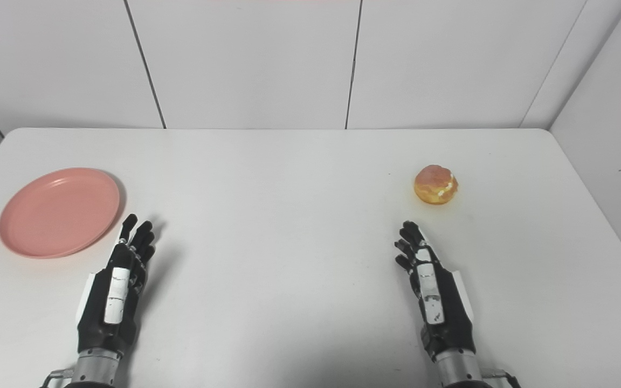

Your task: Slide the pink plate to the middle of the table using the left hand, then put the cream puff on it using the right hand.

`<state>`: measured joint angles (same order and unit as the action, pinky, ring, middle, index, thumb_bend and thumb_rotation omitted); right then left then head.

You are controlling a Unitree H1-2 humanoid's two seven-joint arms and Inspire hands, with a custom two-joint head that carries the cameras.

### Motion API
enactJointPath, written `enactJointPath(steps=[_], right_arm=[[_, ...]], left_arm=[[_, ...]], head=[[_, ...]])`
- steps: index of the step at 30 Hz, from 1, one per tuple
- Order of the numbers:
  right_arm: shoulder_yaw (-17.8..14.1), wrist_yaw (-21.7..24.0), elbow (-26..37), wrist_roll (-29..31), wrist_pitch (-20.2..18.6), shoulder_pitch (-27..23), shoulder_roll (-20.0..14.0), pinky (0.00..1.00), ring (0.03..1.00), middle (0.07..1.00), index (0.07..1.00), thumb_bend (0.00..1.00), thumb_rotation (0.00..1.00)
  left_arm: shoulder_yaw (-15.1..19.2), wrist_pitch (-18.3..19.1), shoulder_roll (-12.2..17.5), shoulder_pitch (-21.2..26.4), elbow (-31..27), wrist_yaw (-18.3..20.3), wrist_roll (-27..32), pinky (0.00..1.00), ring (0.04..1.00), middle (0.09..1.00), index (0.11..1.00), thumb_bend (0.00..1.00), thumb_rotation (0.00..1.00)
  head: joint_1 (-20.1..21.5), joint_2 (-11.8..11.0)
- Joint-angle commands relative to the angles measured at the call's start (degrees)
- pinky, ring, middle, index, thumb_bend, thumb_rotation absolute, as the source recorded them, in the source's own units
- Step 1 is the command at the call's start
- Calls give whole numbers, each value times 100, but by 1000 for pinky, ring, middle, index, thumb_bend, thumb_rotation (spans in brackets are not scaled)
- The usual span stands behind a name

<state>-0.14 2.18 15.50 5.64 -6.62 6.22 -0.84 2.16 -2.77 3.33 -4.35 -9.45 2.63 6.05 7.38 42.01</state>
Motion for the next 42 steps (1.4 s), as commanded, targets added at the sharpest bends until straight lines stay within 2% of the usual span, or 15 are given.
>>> enactJointPath(steps=[1,21,34,38,41,42], right_arm=[[-15,67,211,19,284,-27,-56,910,919,930,911,912,1000],[4,66,209,31,244,-22,-65,913,918,931,913,918,1000],[15,78,180,35,257,-21,-69,913,915,930,914,909,1000],[4,114,117,68,307,-12,-97,919,916,932,915,910,1000],[-34,177,-10,135,394,1,-137,928,919,933,915,915,1000],[-47,199,-52,156,429,4,-151,936,922,937,917,921,1000]], left_arm=[[0,-75,-21,58,-203,6,6,1000,978,955,971,942,862],[-2,31,-33,45,-241,5,24,994,968,947,969,945,857],[-27,-48,-35,74,-139,12,-31,1000,975,954,980,920,873],[-54,-99,-54,63,-95,-4,-90,1000,972,952,978,909,884],[-87,-172,-92,36,-9,-32,-168,997,968,947,971,901,888],[-99,-193,-105,27,15,-40,-201,989,966,948,971,894,897]], head=[[-11,-7],[-20,-12],[-44,-52],[-122,-135],[-376,-357],[-376,-357]])
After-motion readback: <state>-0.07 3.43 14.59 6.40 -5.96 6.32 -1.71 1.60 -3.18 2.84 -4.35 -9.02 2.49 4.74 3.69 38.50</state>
